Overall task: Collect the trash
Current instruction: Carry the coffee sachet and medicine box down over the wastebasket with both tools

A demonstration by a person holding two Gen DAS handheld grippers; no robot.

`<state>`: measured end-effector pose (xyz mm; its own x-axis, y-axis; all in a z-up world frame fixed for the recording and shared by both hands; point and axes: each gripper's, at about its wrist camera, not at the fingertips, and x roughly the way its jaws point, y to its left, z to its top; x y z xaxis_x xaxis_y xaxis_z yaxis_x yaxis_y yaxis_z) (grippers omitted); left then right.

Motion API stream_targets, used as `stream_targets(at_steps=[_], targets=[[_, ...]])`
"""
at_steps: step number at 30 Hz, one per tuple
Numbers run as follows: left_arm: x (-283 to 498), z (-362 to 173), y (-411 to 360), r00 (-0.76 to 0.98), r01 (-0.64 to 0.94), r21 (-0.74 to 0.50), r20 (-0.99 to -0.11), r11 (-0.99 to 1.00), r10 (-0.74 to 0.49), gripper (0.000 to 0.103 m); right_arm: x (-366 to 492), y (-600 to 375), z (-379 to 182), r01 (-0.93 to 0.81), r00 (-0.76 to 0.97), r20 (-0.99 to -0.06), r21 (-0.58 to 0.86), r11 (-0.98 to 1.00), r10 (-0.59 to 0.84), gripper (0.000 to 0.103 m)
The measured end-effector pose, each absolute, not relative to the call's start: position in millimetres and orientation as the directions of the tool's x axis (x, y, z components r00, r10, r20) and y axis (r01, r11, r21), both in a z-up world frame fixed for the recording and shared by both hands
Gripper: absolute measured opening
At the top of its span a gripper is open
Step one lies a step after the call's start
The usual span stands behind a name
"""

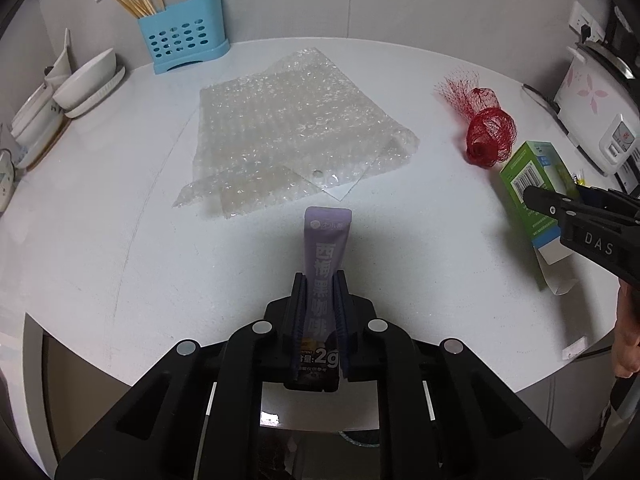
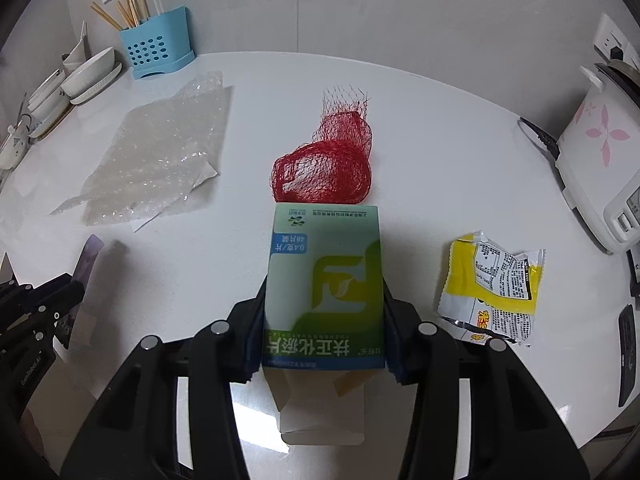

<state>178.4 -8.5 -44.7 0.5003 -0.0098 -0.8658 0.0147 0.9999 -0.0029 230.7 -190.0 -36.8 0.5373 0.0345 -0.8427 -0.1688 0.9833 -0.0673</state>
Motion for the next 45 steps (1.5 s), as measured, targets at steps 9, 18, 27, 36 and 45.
stream_targets(at_steps=[9,18,27,36,45], targets=[[162,-26,-16,0.547,0.022,-0.009,-0.837,1.000,-0.020,0.013,207,-195,-22,-0.160,0.581,-0.813,-0.072,0.985,0.035,0.045],[134,0,-22,0.602,0.040,-0.024,-0.798,0.999,-0.043,0.013,177,-203,-7,-0.138,0.629,-0.776,-0.050,0.989,0.049,0.045],[92,15,-29,0.662,0.055,-0.038,-0.747,0.998,-0.065,0.013,127,-210,11,-0.144,0.688,-0.717,0.010,0.990,0.108,0.045],[59,21,-30,0.707,0.045,-0.055,-0.704,0.997,-0.071,0.013,87,-212,20,-0.127,0.742,-0.664,0.000,0.992,0.095,0.045],[25,16,-42,0.736,0.078,-0.065,-0.669,0.995,-0.101,0.013,41,-211,16,-0.132,0.781,-0.617,-0.013,0.991,0.096,0.045]])
